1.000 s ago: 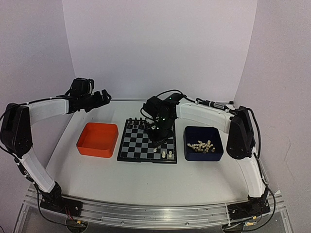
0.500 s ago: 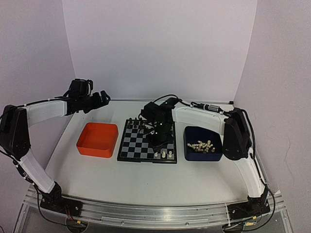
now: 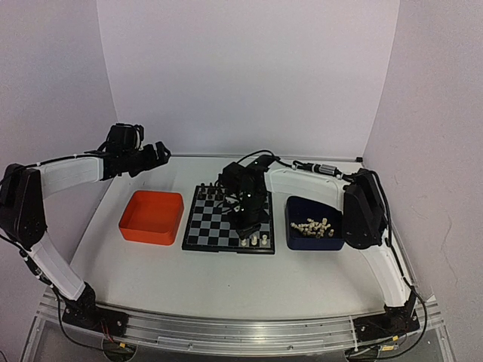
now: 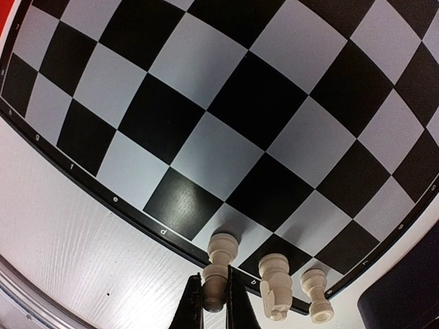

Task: Set up the chess pieces on the board
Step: Place the chess piece on the chessboard.

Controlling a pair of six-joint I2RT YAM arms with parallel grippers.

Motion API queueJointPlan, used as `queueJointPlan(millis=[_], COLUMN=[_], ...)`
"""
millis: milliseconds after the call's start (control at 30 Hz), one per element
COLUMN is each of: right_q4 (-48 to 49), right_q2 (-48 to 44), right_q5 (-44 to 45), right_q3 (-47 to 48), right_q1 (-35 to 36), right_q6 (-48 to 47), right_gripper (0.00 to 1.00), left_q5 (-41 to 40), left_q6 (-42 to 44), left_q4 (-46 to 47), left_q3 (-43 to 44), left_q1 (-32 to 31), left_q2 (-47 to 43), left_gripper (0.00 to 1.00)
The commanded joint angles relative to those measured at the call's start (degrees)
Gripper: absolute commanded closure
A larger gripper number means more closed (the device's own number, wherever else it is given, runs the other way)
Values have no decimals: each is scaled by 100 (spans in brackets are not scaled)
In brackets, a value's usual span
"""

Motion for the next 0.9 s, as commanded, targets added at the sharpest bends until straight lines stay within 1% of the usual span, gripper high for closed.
queueJointPlan(millis=[0, 100, 400, 667, 867], right_q4=[-100, -98, -90, -92, -94], right_q2=[106, 116, 167, 204, 164], right_q5=[122, 281, 397, 111, 172], right_q3=[236, 231, 244, 257, 224], right_q1=[18, 14, 17, 19, 17], right_q6=[-20, -51, -116, -177, -149], right_gripper=[100, 100, 100, 95, 87], left_q5=[-98, -109, -130, -149, -138], left_q6=[-9, -9, -18, -9, -13], left_q4=[116, 128, 155, 172, 174], left_q3=[-50, -49, -52, -39, -36], left_q1=[6, 7, 7, 5, 5], left_q2=[-242, -245, -239, -239, -234], left_gripper=[0, 0, 0, 0, 0])
